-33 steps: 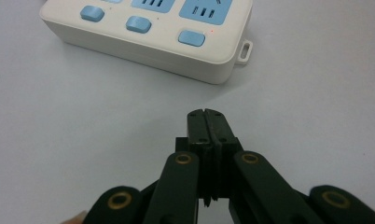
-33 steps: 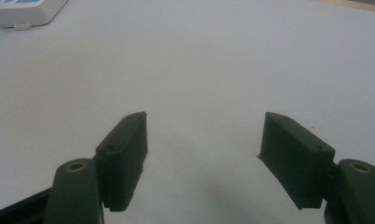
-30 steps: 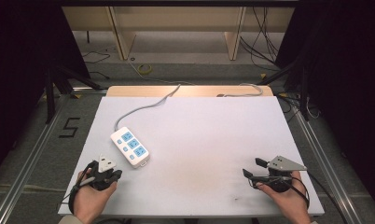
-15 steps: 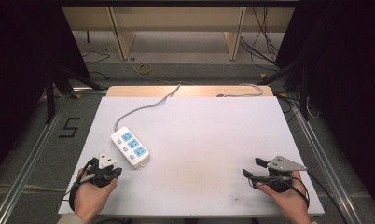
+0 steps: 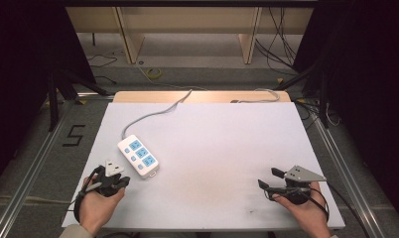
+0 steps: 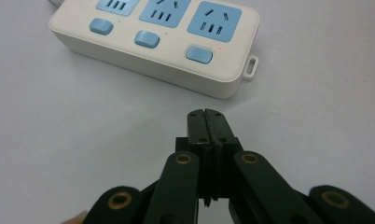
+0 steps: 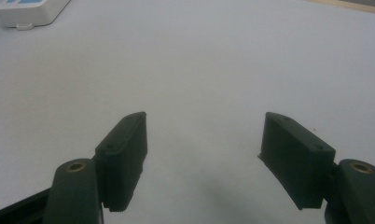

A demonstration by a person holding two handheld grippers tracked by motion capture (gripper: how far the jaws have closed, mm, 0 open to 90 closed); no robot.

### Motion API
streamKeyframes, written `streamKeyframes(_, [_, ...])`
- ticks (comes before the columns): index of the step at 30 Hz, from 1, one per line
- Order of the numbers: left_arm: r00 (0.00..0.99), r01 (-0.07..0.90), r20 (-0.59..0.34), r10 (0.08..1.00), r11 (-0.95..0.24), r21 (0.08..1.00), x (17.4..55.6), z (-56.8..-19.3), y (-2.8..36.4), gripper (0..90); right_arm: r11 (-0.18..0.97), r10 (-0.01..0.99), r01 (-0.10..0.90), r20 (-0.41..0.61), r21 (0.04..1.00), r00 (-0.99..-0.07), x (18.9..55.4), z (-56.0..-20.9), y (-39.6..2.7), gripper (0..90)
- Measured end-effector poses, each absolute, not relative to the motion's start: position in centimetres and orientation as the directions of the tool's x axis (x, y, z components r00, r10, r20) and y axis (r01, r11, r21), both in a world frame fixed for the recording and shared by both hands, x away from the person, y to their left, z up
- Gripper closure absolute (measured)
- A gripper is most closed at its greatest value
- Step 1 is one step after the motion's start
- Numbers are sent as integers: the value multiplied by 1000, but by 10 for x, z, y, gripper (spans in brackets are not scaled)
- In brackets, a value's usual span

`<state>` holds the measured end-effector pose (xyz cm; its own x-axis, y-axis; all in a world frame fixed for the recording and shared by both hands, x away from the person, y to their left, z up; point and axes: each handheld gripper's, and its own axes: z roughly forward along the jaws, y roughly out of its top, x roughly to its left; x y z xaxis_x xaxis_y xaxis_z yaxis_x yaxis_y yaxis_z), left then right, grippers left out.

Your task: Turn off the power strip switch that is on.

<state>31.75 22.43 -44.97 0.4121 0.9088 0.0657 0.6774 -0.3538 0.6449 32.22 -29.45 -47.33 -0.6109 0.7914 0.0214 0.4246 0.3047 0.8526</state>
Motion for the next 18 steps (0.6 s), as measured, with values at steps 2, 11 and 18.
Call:
streamKeyframes(2, [415, 678, 66, 907, -357, 642, 318, -449, 224, 897, 304, 791, 424, 21, 853, -611, 322, -473, -295, 324])
streamKeyframes(11, [415, 680, 63, 908, -355, 641, 322, -447, 223, 897, 306, 788, 423, 22, 853, -615, 322, -473, -294, 324])
streamKeyframes(18, [414, 680, 66, 908, -357, 641, 325, -445, 221, 897, 307, 787, 422, 22, 853, -617, 322, -473, -294, 324])
